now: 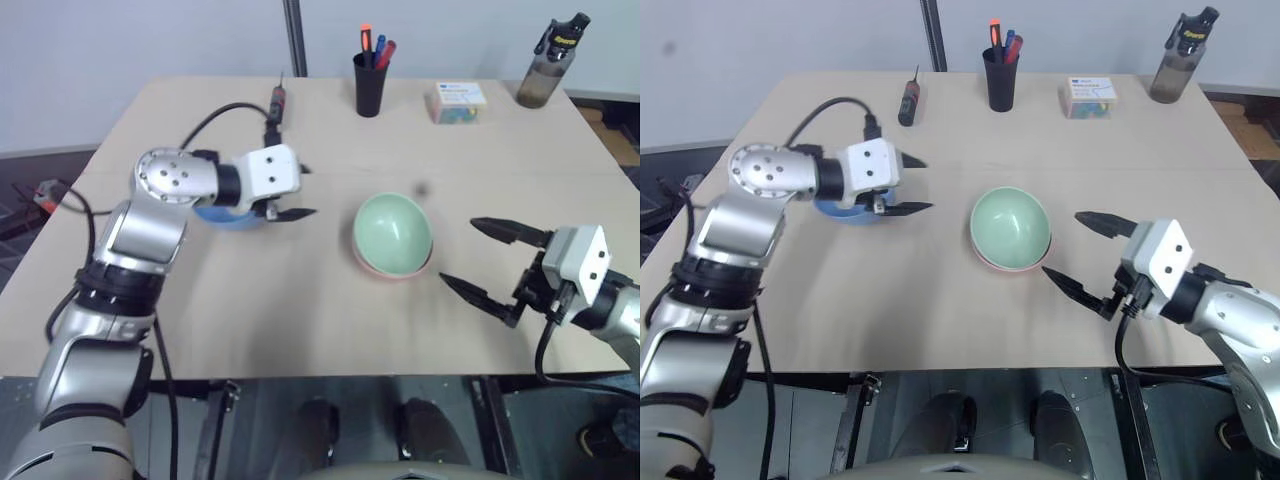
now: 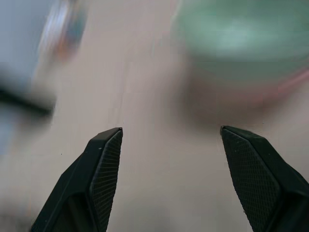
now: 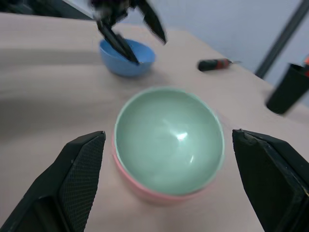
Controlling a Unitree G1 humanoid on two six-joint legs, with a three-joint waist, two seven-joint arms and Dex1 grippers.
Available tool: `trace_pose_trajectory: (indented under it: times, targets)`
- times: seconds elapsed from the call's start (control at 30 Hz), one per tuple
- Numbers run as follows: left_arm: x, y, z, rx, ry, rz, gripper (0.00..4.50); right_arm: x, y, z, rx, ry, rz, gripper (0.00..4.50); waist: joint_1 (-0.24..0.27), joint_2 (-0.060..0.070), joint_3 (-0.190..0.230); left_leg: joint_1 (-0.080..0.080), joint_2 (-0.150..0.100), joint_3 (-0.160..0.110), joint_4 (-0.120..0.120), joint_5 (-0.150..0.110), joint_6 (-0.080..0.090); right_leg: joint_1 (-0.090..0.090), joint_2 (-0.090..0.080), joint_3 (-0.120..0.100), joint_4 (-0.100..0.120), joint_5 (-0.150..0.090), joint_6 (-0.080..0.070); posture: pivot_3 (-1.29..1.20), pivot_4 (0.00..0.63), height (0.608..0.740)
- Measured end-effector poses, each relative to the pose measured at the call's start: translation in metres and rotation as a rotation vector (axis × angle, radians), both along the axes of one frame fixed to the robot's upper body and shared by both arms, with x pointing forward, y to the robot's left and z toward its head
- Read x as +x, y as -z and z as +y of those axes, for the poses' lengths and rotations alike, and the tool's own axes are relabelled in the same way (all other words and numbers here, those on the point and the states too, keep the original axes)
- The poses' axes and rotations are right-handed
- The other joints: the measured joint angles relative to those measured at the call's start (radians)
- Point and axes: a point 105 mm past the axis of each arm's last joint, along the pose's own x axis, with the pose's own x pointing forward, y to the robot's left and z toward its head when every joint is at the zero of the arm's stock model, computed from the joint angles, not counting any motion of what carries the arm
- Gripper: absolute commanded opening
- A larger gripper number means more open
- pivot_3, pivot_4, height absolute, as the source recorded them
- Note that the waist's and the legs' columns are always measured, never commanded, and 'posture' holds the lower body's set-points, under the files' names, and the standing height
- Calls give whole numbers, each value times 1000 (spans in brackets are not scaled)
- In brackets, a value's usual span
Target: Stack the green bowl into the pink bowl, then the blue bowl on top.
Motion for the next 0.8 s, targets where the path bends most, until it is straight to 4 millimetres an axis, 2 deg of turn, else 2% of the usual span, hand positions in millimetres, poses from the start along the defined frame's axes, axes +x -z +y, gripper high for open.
trace_pose_trajectory:
  times: [0.1, 0.2, 0.4, 0.47, 0.6, 0.63, 0.67, 0.7, 0.73, 0.77, 0.8]
  targets:
    - [-3, 16, 45, 107, -276, -31, 3418, 10, 2, 6, 8, -46, 7, 4410, -1, 0, 0, -1, 0, 0, 0, 0, 0, -1, 0, 0, -1, 0, 0, 0, 150, 740]
    - [-9, 39, 70, 163, -436, -11, 3418, 18, 8, 12, 7, -92, 31, 4410, 7, 0, 0, -3, 0, 0, 0, 0, 0, -2, -1, 0, -1, 0, 0, 0, 150, 740]
    - [-4, 45, 60, 138, -460, -22, 3418, 26, 6, 16, -5, -142, 18, 4410, 12, 0, 0, -5, -1, 0, 0, 1, -2, -4, -1, 0, 0, 0, 0, 0, 150, 740]
    - [-1, 42, 54, 127, -447, -40, 3418, 29, 6, 15, -7, -144, 17, 4410, 10, 0, 0, -5, -1, 0, 0, 2, -3, -5, -1, 0, 0, 0, 0, 0, 150, 740]
    - [4, 34, 54, 131, -455, -72, 3418, 29, 6, 14, -12, -148, 11, 4410, 5, 0, 0, -5, 0, 1, -1, 2, -3, -6, -1, 1, 0, 0, 0, 0, 150, 740]
    - [5, 33, 55, 133, -459, -75, 2921, 29, 6, 14, -13, -146, 11, 4410, 3, 0, 0, -5, 0, 1, -1, 2, -3, -6, -1, 1, 0, 0, 0, 0, 150, 740]
    - [8, 34, 57, 140, -469, -79, 2643, 29, 8, 13, -16, -142, 17, 4410, 3, 0, 0, -5, 0, 1, -1, 1, -3, -6, -1, 1, 0, 0, 0, 0, 150, 740]
    - [8, 35, 58, 142, -472, -77, 2139, 29, 9, 13, -16, -140, 20, 4410, 2, 0, 0, -5, 0, 2, -1, 1, -3, -6, -1, 1, 0, 0, 0, 0, 150, 740]
    - [10, 37, 59, 147, -473, -72, 1919, 29, 11, 12, -17, -137, 25, 4410, 3, 0, 0, -5, -1, 2, -1, 1, -3, -6, -2, 1, 0, 0, 0, 0, 150, 740]
    - [11, 39, 60, 152, -472, -65, 1358, 28, 11, 12, -17, -134, 27, 4410, 3, 0, 0, -6, 0, 2, -1, 1, -2, -6, -2, 1, 0, 0, 0, 0, 150, 740]
    - [12, 40, 60, 155, -471, -62, 1069, 28, 11, 12, -18, -132, 27, 4410, 3, 0, 0, -6, 0, 2, -1, 1, -2, -6, -2, 1, 0, 0, 0, 0, 150, 740]
